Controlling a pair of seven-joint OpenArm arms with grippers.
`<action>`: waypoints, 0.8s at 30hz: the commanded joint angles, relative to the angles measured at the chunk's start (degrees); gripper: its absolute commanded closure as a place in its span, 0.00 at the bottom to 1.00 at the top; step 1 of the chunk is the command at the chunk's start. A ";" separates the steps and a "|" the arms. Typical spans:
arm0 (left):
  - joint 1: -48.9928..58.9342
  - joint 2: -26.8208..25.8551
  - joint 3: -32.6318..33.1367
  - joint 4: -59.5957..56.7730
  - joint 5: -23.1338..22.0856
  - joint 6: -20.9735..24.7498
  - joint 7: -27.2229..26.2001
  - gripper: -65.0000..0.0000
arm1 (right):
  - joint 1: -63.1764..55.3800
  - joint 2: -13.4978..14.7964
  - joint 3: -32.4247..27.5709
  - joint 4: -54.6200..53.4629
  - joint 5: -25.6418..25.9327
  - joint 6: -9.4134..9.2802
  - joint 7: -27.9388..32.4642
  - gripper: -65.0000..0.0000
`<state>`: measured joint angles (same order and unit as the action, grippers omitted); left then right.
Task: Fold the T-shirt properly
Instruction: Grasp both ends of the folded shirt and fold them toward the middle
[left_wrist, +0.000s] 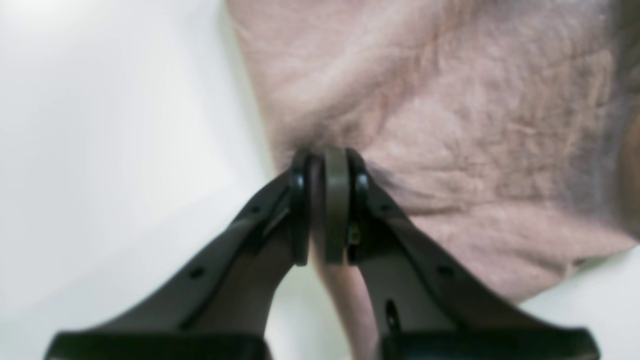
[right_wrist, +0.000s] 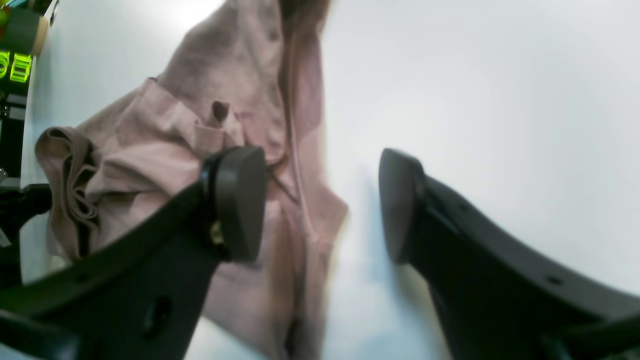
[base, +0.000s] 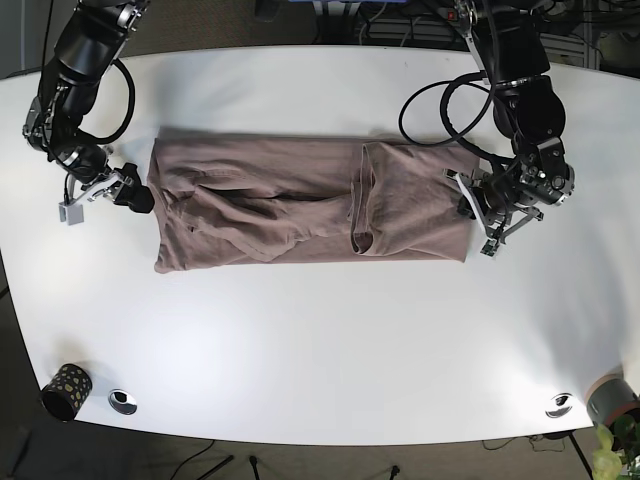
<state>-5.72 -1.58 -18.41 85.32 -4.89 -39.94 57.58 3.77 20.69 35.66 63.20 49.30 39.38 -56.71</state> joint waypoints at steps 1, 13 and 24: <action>-1.10 -0.39 0.17 -0.26 -0.87 -0.06 -1.54 0.95 | 0.67 -0.07 0.08 0.84 1.21 0.62 1.02 0.47; -1.45 -1.54 0.26 -0.70 -1.22 -0.06 -1.54 0.95 | 0.76 -5.08 -7.04 1.64 1.38 0.62 1.02 0.47; -1.10 -1.80 0.26 1.85 -0.87 -0.06 -1.63 0.95 | 4.89 -6.93 -7.22 1.99 1.12 0.62 2.07 0.47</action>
<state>-5.85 -3.11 -18.09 86.15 -5.17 -39.94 56.77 7.27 12.99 28.42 64.31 49.15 39.40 -56.23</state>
